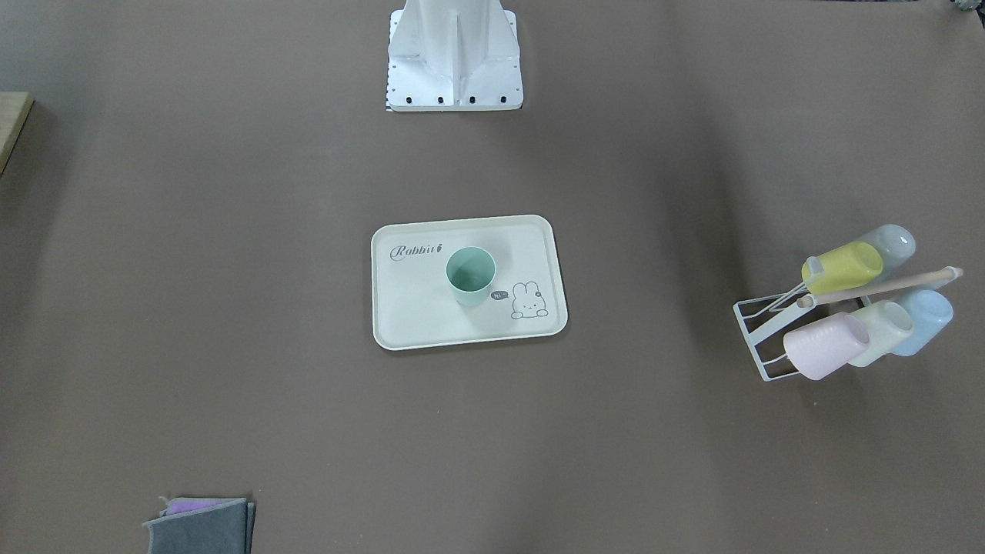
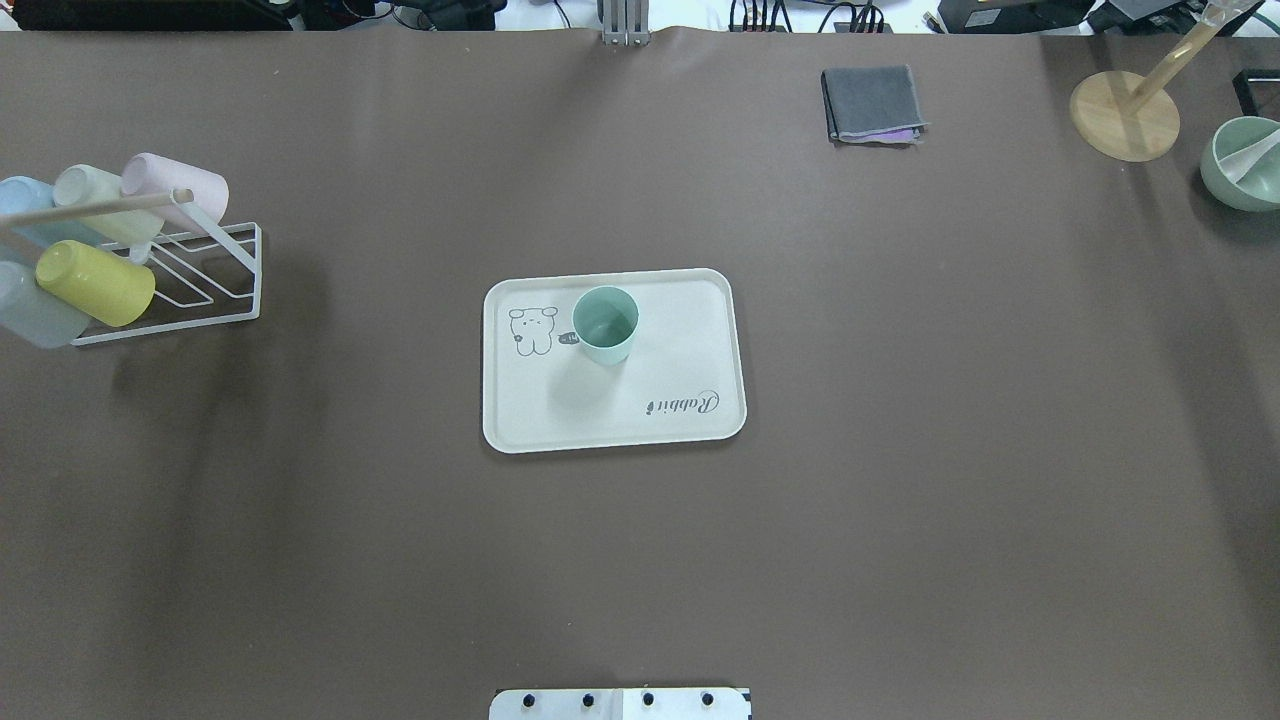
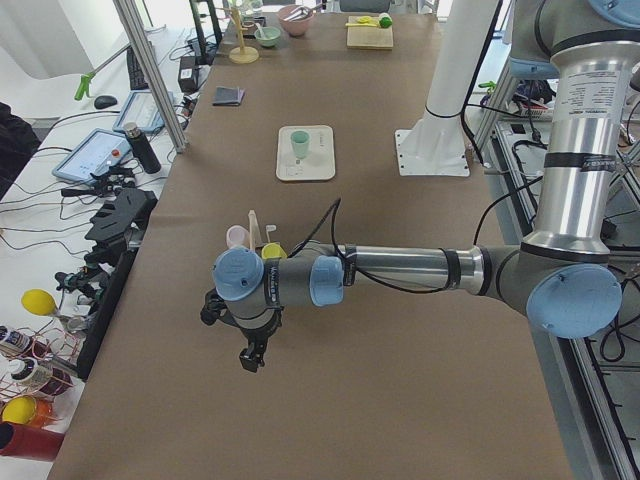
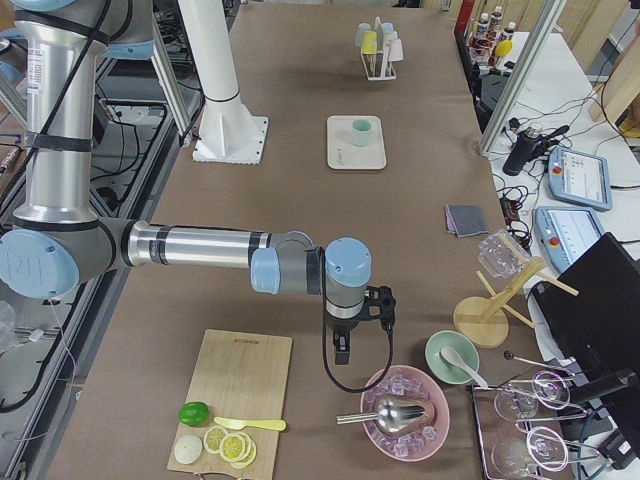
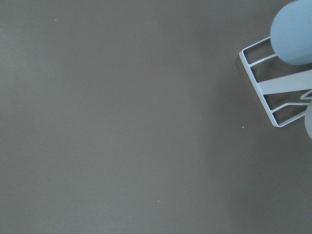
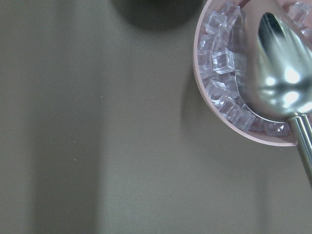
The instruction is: Pick up and place green cup on tray
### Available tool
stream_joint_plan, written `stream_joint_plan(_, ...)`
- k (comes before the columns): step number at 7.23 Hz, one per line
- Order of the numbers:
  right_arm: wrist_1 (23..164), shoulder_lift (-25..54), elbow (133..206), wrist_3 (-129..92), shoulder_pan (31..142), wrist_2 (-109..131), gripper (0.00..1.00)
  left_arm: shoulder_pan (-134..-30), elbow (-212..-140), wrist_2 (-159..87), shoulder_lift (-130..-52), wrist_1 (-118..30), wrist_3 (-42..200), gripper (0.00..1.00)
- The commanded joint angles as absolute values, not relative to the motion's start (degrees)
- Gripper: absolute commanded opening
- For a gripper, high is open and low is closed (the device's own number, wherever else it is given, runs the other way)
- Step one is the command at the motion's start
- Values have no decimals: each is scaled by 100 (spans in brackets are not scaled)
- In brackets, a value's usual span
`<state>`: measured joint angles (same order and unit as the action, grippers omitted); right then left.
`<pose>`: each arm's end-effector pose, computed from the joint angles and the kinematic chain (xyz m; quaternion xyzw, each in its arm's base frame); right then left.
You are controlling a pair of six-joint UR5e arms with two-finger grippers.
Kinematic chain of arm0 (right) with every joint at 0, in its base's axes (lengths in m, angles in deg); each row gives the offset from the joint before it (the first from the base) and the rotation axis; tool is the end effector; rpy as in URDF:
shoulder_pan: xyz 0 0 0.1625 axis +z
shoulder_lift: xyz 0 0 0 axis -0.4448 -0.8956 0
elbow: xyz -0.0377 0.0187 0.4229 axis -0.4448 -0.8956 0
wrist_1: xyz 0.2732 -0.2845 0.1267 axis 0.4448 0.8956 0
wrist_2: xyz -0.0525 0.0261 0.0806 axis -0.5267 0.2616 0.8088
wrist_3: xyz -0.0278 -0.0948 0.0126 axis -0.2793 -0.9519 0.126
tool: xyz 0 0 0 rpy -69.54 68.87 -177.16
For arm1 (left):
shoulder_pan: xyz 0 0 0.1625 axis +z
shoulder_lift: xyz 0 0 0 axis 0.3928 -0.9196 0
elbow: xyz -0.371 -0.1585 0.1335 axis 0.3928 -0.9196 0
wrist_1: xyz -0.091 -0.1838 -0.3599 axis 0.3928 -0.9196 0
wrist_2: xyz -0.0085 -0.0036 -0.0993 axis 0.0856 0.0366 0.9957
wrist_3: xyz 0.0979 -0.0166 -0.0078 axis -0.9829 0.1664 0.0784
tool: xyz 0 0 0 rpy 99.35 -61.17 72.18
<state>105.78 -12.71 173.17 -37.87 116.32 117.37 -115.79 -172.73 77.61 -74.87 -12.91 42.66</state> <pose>0.0689 -0.4410 0.6644 0.0148 -0.3396 -0.0288 0.9400 -0.0865 -0.5066 0.6574 0.0480 0.3808 0.1392 0.9129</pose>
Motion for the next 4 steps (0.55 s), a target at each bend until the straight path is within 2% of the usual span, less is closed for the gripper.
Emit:
stream_joint_plan(1,10569,-1271,17264,-3787,11632,11735,100,-11585,-17165,7745,-7450,-1289,4258,98)
stream_joint_plan(4,10560,-1271,17264,-3787,11632,11727,100,-11550,-17182,7376,-7494,-1254,4284,98)
